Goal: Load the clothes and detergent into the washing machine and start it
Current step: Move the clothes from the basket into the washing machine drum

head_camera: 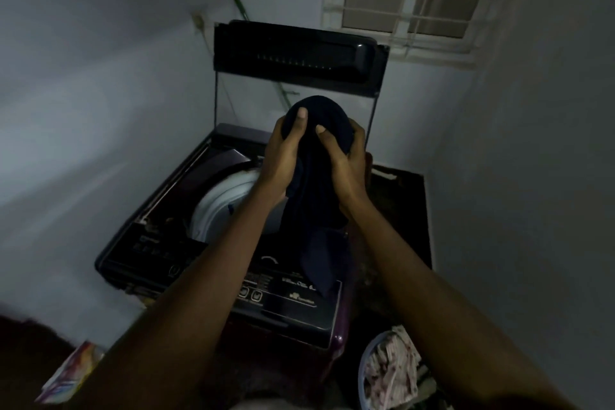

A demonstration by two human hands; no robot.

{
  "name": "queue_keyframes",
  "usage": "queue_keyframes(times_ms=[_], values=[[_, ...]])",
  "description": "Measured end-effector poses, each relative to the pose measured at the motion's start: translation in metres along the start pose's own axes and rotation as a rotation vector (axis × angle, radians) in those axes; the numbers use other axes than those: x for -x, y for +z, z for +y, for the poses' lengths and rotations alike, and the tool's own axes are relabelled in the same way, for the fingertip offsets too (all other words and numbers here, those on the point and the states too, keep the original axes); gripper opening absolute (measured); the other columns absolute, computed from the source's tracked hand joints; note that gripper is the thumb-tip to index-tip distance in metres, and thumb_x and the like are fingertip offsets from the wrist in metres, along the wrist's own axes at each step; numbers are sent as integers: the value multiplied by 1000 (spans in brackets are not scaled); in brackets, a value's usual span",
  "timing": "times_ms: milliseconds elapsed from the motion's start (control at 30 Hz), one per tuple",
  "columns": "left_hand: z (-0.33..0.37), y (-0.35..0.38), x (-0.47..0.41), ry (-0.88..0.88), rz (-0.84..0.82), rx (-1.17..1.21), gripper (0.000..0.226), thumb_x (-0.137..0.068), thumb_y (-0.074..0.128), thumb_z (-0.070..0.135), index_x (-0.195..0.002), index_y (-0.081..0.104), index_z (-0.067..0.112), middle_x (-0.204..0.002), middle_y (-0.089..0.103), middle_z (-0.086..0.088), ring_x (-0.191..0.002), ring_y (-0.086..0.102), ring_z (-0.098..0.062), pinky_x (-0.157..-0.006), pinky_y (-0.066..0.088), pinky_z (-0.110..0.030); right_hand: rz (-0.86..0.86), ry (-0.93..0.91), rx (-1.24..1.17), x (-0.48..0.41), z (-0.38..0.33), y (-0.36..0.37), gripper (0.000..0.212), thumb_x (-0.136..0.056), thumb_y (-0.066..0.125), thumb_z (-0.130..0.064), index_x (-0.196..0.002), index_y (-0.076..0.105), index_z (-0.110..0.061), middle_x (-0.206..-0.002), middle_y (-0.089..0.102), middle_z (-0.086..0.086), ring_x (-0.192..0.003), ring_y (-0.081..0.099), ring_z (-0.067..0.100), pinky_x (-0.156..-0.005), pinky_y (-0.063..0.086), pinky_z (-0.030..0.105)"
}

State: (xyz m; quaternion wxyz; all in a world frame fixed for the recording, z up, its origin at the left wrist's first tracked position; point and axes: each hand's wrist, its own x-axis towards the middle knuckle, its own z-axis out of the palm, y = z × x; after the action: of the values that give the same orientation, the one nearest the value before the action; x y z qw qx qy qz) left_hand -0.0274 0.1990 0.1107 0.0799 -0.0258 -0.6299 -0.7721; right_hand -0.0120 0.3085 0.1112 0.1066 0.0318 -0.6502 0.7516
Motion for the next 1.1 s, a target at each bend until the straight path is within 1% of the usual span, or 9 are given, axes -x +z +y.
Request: queue_keyframes(times_ms=[133, 267, 433, 533, 667, 767, 833, 967, 1100], values=[[-11, -41, -30, -24, -8, 18, 83, -75, 64, 73, -137, 54, 18, -128, 65, -8, -116, 64, -24, -100, 51, -49, 15, 0, 30, -18, 25, 40, 57, -87, 67, -42, -135, 42, -24, -121, 59, -8, -107, 61, 6, -92, 54, 28], [-33, -81, -57, -109, -45, 35, 85, -72, 67, 71, -136, 54, 16, -128, 65, -10, -116, 64, -26, -101, 50, -50, 64, 39, 32, -29, 59, 73, 54, -88, 66, -40, -135, 43, -25, -123, 59, -8, -108, 61, 4, -90, 53, 25], [-73, -124, -77, -199, -150, 67, 67, -84, 63, 59, -134, 56, 15, -128, 65, -10, -117, 63, -27, -103, 48, -52, 178, 100, 95, -27, 109, 101, 57, -86, 66, -46, -137, 44, -30, -124, 57, -12, -111, 58, 1, -94, 50, 25], [-88, -135, -83, -314, -193, 20, 80, -76, 57, 79, -136, 56, 26, -133, 62, -5, -121, 61, -25, -104, 47, -50, 242, 148, 286, -28, 131, 102, 61, -85, 61, -57, -138, 41, -35, -126, 43, -6, -113, 52, 10, -97, 46, 29], [-107, -148, -98, -418, -205, -186, 94, -72, 39, 92, -142, 49, 31, -146, 51, 0, -133, 49, -21, -113, 38, -45, 168, 227, 422, -37, 152, 99, 72, -83, 60, -59, -143, 34, -28, -134, 34, -3, -121, 45, 14, -104, 41, 32], [-120, -165, -111, -346, -238, -597, 63, -100, 26, 62, -146, 45, 23, -151, 44, -4, -140, 39, -26, -117, 25, -37, 35, 283, 678, -48, 170, 87, 82, -72, 62, -74, -139, 40, -32, -141, 47, -4, -128, 47, 12, -107, 41, 39], [-130, -178, -117, -419, -248, -838, 58, -104, 20, 53, -146, 44, 22, -153, 41, -7, -141, 36, -30, -116, 19, -43, -39, 365, 846, -48, 181, 75, 78, -73, 55, -78, -136, 46, -32, -141, 48, -2, -129, 47, 14, -108, 40, 38], [-145, -184, -113, -503, -314, -998, 56, -104, 22, 51, -143, 48, 20, -145, 51, -13, -135, 42, -35, -115, 17, -52, -112, 393, 939, -41, 193, 57, 38, -97, 48, -45, -122, 63, -19, -127, 58, 10, -124, 49, 27, -103, 36, 31], [-149, -171, -100, -466, -331, -1077, 51, -104, 26, 48, -139, 51, 20, -145, 50, -11, -134, 41, -36, -114, 19, -55, -94, 399, 886, -35, 179, 45, 42, -101, 43, -36, -109, 70, -6, -105, 67, 14, -106, 59, 28, -90, 41, 29]])
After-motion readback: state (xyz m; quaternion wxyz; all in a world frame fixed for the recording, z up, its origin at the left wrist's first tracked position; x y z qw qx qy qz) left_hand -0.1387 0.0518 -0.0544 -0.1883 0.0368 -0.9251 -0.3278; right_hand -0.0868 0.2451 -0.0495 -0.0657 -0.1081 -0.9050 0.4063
